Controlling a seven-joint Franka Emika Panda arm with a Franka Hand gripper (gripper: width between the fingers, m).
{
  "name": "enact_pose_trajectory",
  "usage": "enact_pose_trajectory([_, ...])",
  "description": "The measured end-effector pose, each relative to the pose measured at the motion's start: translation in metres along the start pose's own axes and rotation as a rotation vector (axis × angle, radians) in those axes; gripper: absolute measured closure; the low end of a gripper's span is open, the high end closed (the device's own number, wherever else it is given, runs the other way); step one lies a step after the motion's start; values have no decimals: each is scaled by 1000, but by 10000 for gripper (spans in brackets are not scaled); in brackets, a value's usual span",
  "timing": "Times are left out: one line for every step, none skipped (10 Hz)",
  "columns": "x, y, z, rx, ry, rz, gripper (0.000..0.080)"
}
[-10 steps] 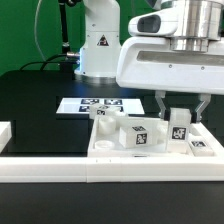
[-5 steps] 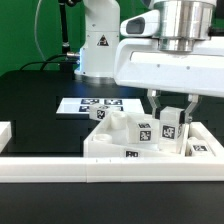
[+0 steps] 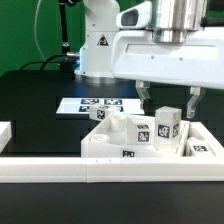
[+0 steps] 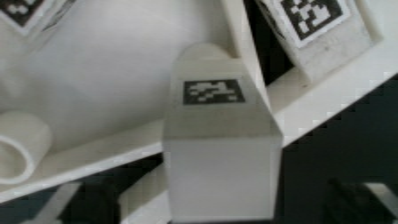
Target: Assemble one leg
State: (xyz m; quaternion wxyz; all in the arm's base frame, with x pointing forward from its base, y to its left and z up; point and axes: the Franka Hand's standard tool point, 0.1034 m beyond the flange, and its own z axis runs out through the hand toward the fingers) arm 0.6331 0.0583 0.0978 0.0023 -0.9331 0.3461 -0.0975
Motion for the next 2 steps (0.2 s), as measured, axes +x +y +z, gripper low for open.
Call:
enact_pose_trajectory([1, 2, -6, 3, -3, -4, 184])
enact_pose_trajectory([0, 2, -5, 2, -3, -5, 157])
